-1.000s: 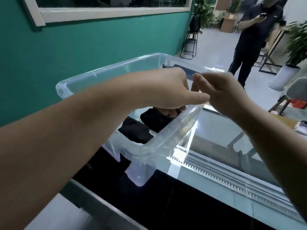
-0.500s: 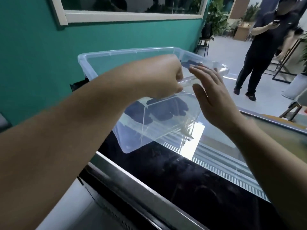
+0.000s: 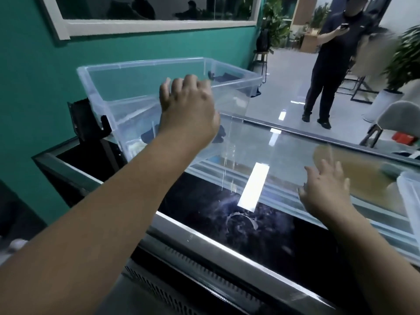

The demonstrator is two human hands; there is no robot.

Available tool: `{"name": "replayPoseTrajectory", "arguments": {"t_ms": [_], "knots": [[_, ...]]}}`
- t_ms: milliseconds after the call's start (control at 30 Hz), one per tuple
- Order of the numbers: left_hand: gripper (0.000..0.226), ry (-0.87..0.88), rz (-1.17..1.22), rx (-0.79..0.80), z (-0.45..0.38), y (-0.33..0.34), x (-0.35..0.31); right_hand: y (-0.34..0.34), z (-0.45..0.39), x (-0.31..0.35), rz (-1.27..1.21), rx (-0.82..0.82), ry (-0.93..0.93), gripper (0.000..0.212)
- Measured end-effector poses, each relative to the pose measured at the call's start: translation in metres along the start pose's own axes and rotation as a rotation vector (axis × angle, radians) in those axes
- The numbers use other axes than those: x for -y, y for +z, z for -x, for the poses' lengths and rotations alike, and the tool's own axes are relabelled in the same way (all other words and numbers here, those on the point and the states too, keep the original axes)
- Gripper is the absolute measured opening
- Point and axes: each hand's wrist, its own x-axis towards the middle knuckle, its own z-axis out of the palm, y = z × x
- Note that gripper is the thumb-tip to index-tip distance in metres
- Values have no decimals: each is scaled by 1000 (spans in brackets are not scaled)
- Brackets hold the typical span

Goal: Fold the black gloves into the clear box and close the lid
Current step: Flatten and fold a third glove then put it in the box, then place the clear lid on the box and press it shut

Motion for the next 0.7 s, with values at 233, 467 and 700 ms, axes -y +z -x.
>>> {"name": "replayPoseTrajectory", "arguments": {"t_ms": [233,467,700], "knots": [[57,129,185,71,18,22,-53,-5,13,-52,-7,66,208,64],[52,260,282,186,43,42,-103,-13,25,-79,-6,125,397,64],[54,361,256,285,61,50,-134,-13,33,-91,-124,103,471,68]]}}
